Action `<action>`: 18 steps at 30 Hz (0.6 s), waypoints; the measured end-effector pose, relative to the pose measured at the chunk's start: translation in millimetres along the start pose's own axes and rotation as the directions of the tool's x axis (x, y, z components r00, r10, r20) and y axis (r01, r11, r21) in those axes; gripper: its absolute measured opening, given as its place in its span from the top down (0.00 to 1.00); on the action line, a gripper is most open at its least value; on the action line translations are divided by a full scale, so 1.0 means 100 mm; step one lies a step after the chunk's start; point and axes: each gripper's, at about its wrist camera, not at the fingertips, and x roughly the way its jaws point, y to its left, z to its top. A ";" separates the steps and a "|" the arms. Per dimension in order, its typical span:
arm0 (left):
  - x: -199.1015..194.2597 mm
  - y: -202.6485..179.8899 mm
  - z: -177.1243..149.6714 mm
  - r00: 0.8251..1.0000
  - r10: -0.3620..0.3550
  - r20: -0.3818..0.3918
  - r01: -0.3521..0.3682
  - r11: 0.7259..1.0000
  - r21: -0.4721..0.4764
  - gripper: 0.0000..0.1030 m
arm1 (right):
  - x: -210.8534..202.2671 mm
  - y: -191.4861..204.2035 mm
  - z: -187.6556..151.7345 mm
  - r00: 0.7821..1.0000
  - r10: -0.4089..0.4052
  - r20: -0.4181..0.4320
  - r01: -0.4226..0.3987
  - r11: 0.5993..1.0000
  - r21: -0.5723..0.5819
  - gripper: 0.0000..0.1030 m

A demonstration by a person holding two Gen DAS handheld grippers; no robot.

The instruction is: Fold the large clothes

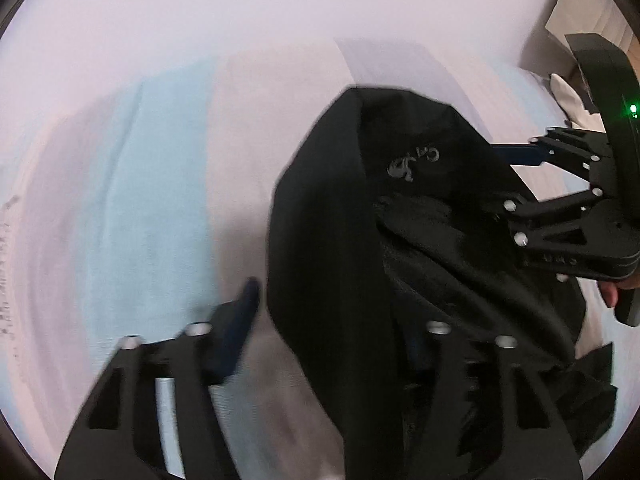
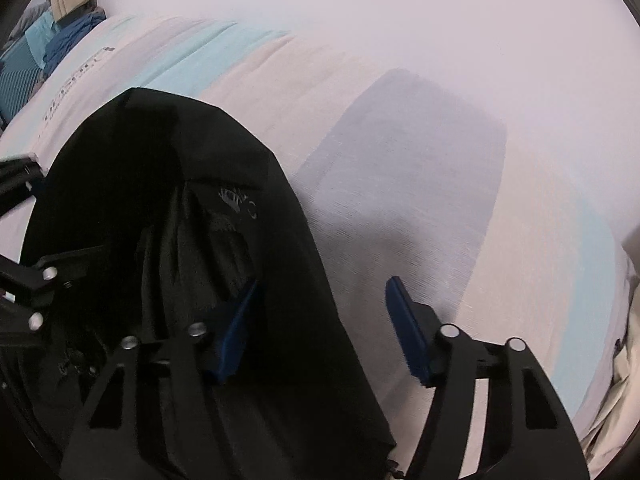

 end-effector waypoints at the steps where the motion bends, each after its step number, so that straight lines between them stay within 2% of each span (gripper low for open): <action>1: 0.03 0.00 0.00 1.000 -0.004 -0.011 0.005 1.000 0.006 0.65 | 0.01 -0.01 0.01 1.000 0.005 -0.004 -0.005 1.000 0.002 0.55; 4: 0.07 0.03 0.00 1.000 0.002 -0.018 -0.002 1.000 0.014 0.75 | 0.01 -0.05 0.02 1.000 0.025 -0.012 -0.024 0.999 0.031 0.84; 5: 0.09 0.07 0.01 1.000 -0.003 -0.019 0.003 1.000 0.012 0.77 | 0.03 -0.06 0.04 0.999 0.034 -0.015 -0.034 0.998 0.043 0.87; 6: 0.08 0.08 0.01 1.000 0.001 -0.014 -0.001 1.000 0.012 0.85 | 0.01 -0.07 0.03 0.999 0.034 -0.008 -0.034 0.998 0.061 0.89; 7: 0.07 0.09 0.00 1.000 0.000 -0.013 0.001 1.000 0.005 0.91 | -0.01 -0.08 0.03 0.999 0.041 -0.007 -0.041 0.996 0.074 0.95; 9: 0.01 0.09 -0.01 1.000 -0.001 0.003 0.001 1.000 0.007 0.97 | -0.07 -0.06 0.06 0.999 0.033 0.008 -0.033 0.995 0.095 0.96; 13: -0.25 0.18 -0.10 0.999 -0.006 0.050 0.005 1.000 0.017 0.97 | -0.40 0.02 0.04 0.996 -0.008 0.083 0.000 0.995 0.097 0.97; 18: -0.71 0.15 -0.19 0.993 -0.021 0.119 0.015 0.999 0.050 0.98 | -0.86 0.15 -0.11 0.983 -0.060 0.174 0.049 0.996 0.068 0.97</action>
